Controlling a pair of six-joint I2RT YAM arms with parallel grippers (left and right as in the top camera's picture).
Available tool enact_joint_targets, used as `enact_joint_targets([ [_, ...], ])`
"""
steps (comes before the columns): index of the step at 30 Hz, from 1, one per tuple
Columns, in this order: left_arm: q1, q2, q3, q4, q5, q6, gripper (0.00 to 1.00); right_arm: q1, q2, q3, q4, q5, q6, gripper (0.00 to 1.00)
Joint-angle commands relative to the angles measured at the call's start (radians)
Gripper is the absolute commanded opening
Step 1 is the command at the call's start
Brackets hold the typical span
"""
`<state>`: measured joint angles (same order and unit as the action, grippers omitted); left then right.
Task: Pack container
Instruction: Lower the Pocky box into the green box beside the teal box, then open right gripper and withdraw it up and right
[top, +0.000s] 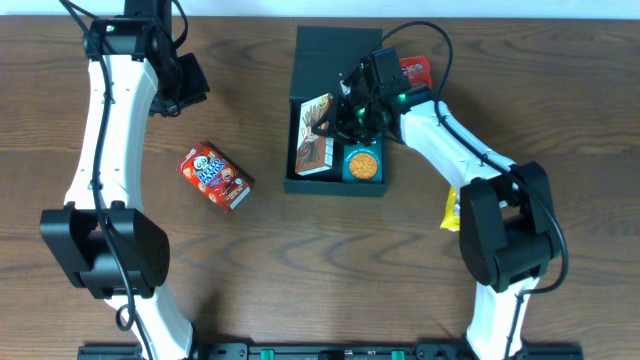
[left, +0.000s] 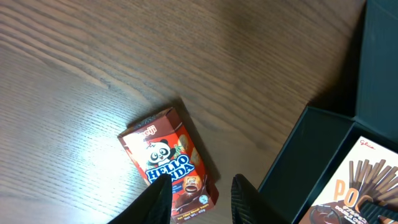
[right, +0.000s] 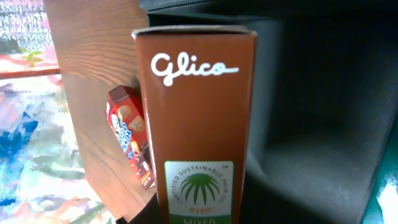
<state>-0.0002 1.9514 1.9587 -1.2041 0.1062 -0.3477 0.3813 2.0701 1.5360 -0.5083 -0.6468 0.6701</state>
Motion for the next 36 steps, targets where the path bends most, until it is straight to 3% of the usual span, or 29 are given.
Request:
enact_joint_targets([
  [1, 0.007, 0.003, 0.008, -0.003, 0.011, -0.012, 0.33, 0.025, 0.019, -0.005, 0.0, -0.016, 0.012, 0.17],
  [8, 0.007, 0.003, 0.008, -0.003, 0.011, -0.012, 0.33, 0.032, 0.047, -0.005, 0.0, -0.036, 0.025, 0.18],
  [9, 0.007, 0.003, 0.008, -0.003, 0.011, -0.012, 0.33, 0.032, 0.05, -0.005, 0.0, -0.036, 0.025, 0.25],
  [11, 0.007, 0.003, 0.008, -0.003, 0.01, -0.012, 0.33, 0.032, 0.053, -0.005, 0.0, -0.034, 0.024, 0.65],
  [14, 0.007, 0.003, 0.008, -0.003, 0.01, -0.012, 0.33, 0.029, 0.053, -0.005, 0.0, -0.01, 0.009, 0.79],
  [29, 0.007, 0.003, 0.008, 0.003, 0.01, -0.011, 0.34, -0.006, 0.052, -0.004, -0.039, 0.049, -0.014, 0.7],
  [34, 0.007, 0.003, 0.008, 0.005, 0.01, -0.011, 0.35, -0.001, 0.014, 0.027, -0.072, 0.071, -0.109, 0.61],
  [36, 0.007, 0.003, 0.008, 0.005, 0.01, -0.011, 0.35, -0.001, -0.021, 0.044, -0.101, 0.145, -0.142, 0.49],
])
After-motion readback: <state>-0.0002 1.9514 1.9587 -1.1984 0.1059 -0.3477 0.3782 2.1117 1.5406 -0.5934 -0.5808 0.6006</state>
